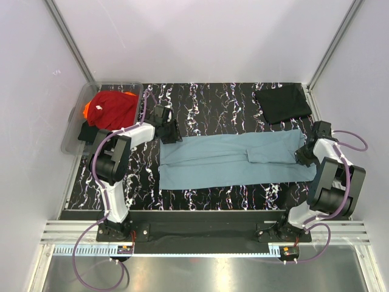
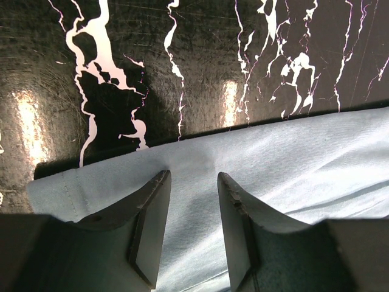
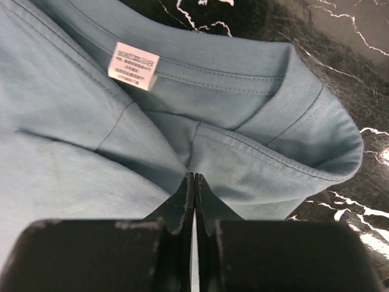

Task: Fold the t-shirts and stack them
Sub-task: Fold the tshirt

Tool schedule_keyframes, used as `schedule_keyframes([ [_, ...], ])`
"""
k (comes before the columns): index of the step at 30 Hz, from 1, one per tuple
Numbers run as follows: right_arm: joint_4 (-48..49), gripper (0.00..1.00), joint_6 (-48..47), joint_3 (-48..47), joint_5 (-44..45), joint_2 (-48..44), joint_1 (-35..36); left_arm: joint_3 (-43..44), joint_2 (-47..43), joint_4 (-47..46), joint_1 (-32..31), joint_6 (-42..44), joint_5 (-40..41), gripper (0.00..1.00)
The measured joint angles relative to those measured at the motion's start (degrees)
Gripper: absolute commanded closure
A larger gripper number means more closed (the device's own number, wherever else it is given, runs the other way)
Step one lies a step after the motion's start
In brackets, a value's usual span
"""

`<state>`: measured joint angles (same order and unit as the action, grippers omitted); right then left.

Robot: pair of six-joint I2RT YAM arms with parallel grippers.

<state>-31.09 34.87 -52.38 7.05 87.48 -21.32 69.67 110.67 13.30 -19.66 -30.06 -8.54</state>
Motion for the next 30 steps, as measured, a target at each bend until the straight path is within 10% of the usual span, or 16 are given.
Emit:
schedule_keyframes([
  [6, -0.6, 0.62, -0.4, -0.1, -0.5, 1.1, -0.1, 0.1, 0.0, 0.0, 0.0, 0.0, 0.0, 0.55],
  [30, 1.0, 0.73, -2.8, -22.7, -12.0, 23.9, -0.5, 0.3, 0.1, 0.3, 0.1, 0.0, -0.4, 0.53],
])
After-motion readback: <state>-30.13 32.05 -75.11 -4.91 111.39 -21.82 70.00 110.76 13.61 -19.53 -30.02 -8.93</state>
